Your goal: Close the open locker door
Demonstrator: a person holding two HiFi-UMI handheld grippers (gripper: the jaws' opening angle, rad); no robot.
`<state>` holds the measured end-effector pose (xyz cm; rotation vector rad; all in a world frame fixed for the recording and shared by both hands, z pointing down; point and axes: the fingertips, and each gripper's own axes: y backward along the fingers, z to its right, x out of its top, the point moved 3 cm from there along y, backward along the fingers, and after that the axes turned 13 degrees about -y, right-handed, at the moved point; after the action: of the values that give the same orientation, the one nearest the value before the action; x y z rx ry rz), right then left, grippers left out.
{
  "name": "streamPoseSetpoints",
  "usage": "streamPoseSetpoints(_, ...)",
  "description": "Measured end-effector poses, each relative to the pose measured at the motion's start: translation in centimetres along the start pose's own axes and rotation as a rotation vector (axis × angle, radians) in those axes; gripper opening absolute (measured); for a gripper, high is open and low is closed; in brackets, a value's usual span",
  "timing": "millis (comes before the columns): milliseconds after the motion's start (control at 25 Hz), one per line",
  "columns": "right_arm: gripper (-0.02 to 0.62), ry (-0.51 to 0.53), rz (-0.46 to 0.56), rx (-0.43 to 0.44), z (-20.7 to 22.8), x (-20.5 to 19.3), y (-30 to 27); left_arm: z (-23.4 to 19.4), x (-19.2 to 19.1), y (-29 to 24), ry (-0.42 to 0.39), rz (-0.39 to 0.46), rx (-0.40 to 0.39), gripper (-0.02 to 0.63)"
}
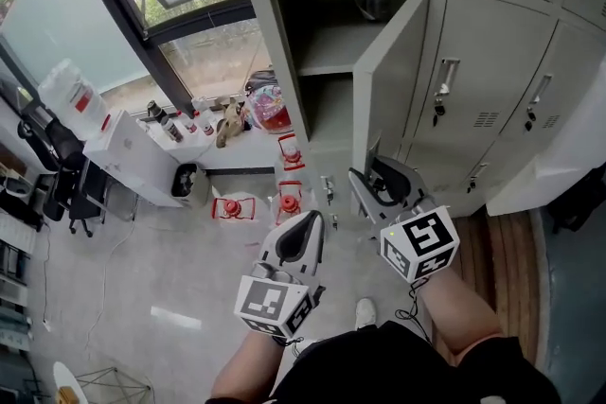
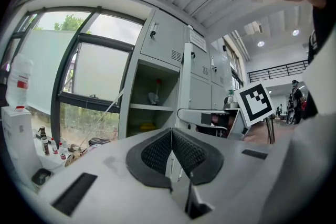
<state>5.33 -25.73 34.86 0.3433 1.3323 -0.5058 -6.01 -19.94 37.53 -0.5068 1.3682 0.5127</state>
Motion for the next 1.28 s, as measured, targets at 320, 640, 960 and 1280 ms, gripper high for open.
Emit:
streamPoseSetpoints(320,0.187,-0.009,-0.016,0.072,-0.5,-0.1,-4.0,-2.0,0.2,0.1,-0.007,-0.012,0.126,0.017)
streamPoseSetpoints(640,0.189,0.013,-0.008,0.088,-0.6,0.2,-7.5,-3.1,0.3,0.0,0.009,-0.022,0.215,0.017)
streamPoseSetpoints(960,0.193,-0.001,-0.008,0.065,-0.4,0.3,-11.0,-5.6,-0.5,-0.3,0.005,-0.035,0.215,0.017)
streamPoseSetpoints(1280,0.179,-0.011,-0.010,0.005,0.3,0.6,-14.9,-9.3,-0.7,-2.8,-0.006,-0.024,0.111,0.017)
